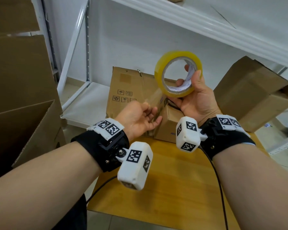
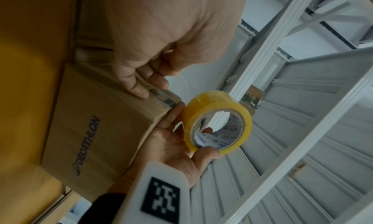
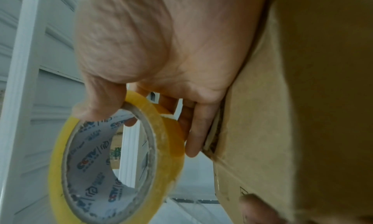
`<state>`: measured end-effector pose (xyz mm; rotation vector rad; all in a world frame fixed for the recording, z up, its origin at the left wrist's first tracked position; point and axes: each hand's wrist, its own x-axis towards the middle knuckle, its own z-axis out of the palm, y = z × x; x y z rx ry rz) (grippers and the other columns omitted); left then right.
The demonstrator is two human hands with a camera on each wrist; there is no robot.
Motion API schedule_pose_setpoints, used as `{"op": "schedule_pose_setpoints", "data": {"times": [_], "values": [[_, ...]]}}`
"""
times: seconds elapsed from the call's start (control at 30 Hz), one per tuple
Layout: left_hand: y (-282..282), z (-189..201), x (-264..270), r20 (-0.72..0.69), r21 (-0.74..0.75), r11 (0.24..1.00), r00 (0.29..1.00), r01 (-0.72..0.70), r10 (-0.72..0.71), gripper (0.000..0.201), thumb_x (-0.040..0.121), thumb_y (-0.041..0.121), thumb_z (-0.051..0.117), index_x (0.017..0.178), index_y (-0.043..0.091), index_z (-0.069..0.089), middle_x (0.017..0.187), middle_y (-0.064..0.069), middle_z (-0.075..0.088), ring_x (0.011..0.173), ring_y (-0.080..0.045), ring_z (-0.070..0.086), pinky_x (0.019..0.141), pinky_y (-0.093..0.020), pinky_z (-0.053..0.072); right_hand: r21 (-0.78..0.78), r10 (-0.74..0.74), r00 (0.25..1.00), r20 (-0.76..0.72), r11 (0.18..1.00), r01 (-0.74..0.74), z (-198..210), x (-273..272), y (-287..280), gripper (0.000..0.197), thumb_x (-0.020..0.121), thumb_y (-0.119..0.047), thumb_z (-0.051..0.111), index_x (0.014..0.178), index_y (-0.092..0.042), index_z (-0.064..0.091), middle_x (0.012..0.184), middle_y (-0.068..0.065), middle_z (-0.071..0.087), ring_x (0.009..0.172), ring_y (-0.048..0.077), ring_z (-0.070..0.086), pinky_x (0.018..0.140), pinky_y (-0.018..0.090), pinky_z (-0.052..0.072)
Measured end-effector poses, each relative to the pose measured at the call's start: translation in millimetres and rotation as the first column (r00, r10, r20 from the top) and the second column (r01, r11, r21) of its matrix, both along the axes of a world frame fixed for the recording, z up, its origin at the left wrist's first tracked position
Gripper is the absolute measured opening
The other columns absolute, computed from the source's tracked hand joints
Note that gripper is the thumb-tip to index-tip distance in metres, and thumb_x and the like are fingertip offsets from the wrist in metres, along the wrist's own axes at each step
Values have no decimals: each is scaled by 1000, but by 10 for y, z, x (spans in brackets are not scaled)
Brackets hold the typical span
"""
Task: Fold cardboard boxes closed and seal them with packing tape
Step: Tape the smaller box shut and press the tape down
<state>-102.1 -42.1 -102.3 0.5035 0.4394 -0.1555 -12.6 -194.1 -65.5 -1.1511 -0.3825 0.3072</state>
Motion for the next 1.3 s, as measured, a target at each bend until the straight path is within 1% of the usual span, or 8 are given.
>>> {"op": "schedule_pose_setpoints", "data": {"times": [0.2,0.4,0.53,0.6,0.73,0.9,1.1,1.3], "values": [[-3,-55,-14,19,-121,992,1000,-17,20,13,95,19,55,87,10,54,75,-5,54,81,-20,59,91,-47,50,-19,-40,998,-52,999,39,-13,27,26,105,61,-55,87,149,-15,44,94,8,52,101,34,57,92,54,55],[-61,-140,21,19,1,1000,1000,-18,18,13,87,12,71,93,9,60,74,-3,59,77,-15,59,86,-37,55,-45,-63,997,-32,997,62,-22,15,14,67,78,-52,64,131,-14,53,89,2,62,86,27,68,83,49,57],[-16,-182,63,6,46,999,1000,-15,15,15,84,16,74,91,9,62,74,-3,63,78,-14,62,85,-33,56,-2,-73,997,-41,997,73,-14,2,-7,73,61,-50,86,119,-13,62,92,3,65,95,27,67,89,48,57],[1,-202,87,-6,56,998,1000,-13,14,16,85,16,74,93,8,62,76,-3,64,79,-14,61,76,-29,58,22,-70,997,-31,997,71,-9,5,-14,81,53,-49,94,119,-14,62,94,4,62,100,27,61,95,53,54],[-32,-228,111,-30,61,998,999,28,-27,15,88,17,71,95,7,62,78,-4,60,72,-12,56,54,-21,55,92,-18,999,-51,995,23,-20,8,-40,83,52,-49,94,122,-18,61,92,3,55,91,20,57,99,52,51],[-71,-260,145,-60,84,995,997,52,-47,7,92,15,67,91,9,63,75,-3,56,65,-10,52,49,-18,51,102,40,999,-25,994,-37,-49,-3,-62,77,58,-48,92,122,-18,59,88,2,56,84,20,59,110,60,34],[-74,-294,182,-73,112,992,996,62,-54,12,92,16,66,82,10,63,57,0,55,58,-9,50,48,-17,49,75,46,999,-20,996,-44,-25,-8,-53,90,54,-47,94,127,-18,50,88,1,51,81,20,59,108,64,35],[-104,-345,260,-103,187,978,992,89,-70,11,91,19,67,85,11,63,61,-1,55,54,-8,51,37,-15,41,57,35,999,-9,998,-35,-21,-13,-46,90,49,-46,97,123,-19,53,84,0,56,77,17,60,95,57,49]]}}
